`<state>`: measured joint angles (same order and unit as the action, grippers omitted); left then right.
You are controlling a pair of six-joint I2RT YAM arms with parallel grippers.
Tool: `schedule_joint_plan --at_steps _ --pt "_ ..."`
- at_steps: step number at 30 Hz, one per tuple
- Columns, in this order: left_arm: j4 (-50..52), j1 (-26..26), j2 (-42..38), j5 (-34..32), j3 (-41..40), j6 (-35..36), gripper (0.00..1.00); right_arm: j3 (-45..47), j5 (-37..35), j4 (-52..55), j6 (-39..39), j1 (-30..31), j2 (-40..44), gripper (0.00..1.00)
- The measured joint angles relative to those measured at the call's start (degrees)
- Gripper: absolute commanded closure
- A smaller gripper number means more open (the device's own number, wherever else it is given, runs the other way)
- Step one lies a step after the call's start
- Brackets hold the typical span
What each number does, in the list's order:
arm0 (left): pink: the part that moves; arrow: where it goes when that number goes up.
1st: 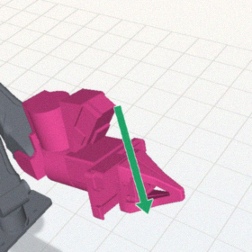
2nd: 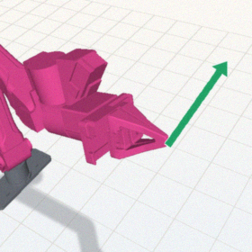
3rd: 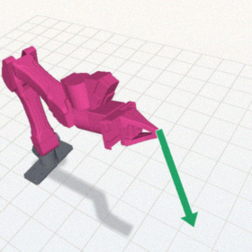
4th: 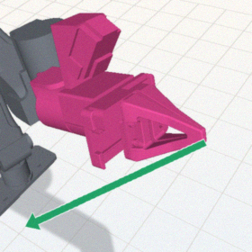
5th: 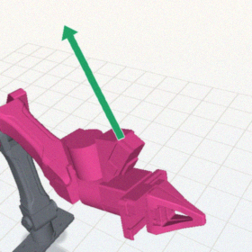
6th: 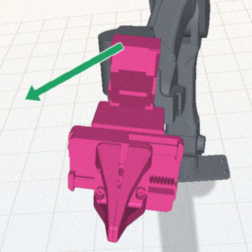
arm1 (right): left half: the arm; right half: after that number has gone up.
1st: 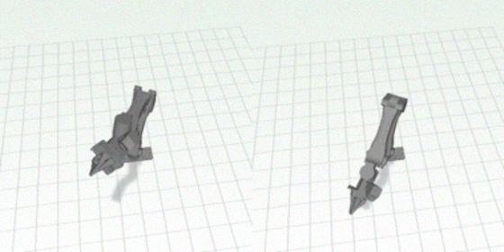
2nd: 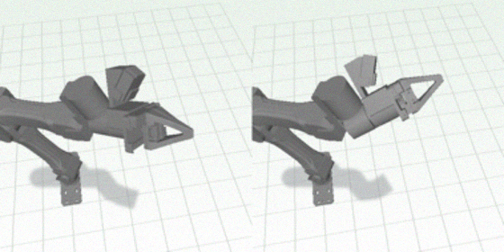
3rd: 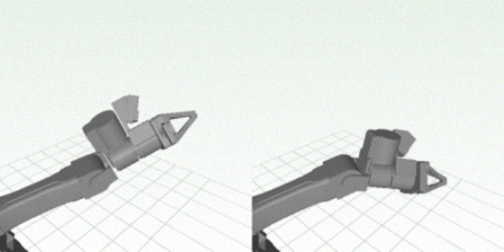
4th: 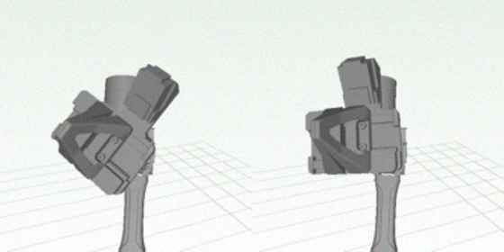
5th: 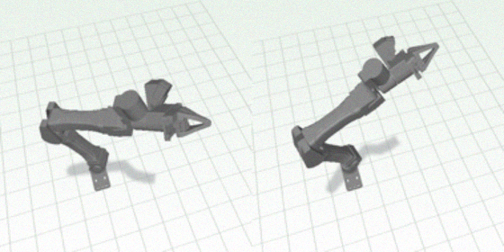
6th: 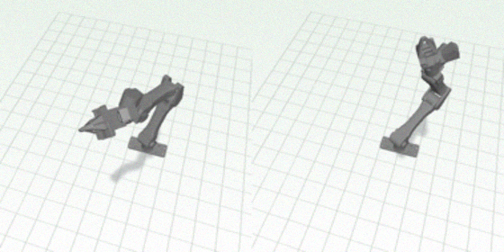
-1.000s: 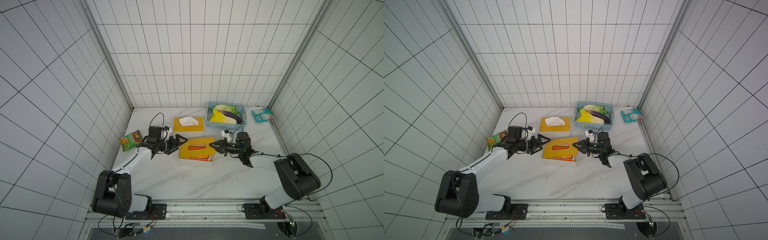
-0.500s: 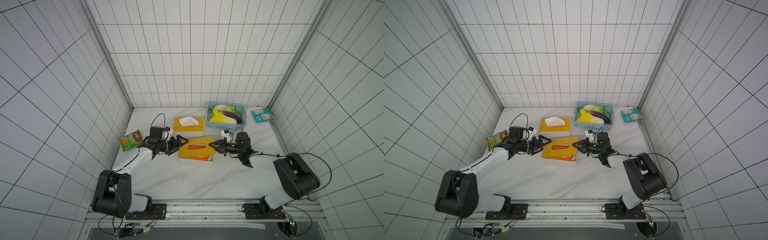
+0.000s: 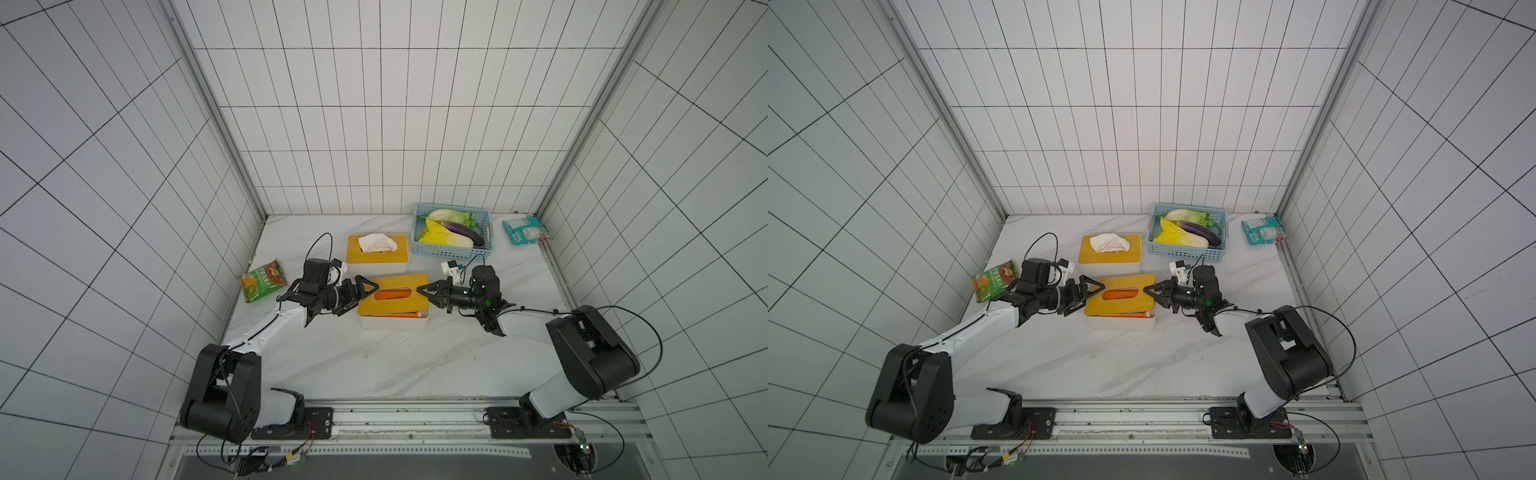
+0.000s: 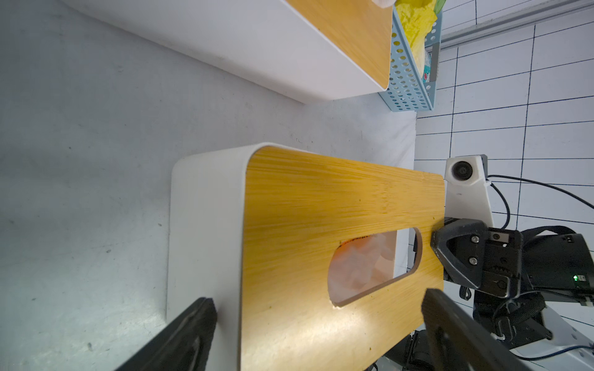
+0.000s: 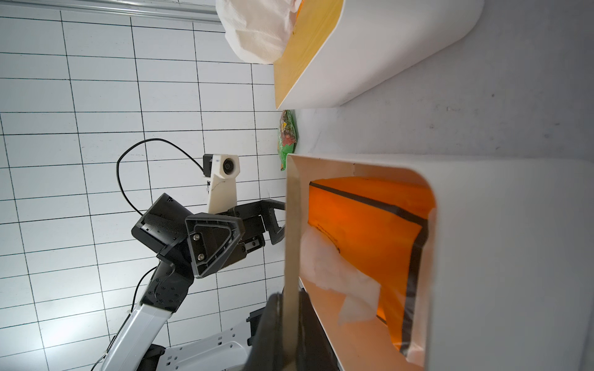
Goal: Put the tissue paper into the tissue box
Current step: Close the box lid on the tissue box.
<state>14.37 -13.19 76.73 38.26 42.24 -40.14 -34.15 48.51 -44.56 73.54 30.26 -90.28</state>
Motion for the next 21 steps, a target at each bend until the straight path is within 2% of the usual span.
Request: schedule_joint_plan --at_steps 11,21 --pt "0.0 -0.2 0.0 -0.3 0.0 0.1 0.02 0.0 0.2 1.8 -3.1 0.0 0.6 1.0" --pt "0.0 -0.3 0.0 -0.3 0.0 0.1 0.03 -0.2 0.6 1.0 -2.8 -0.3 0.2 1.0"
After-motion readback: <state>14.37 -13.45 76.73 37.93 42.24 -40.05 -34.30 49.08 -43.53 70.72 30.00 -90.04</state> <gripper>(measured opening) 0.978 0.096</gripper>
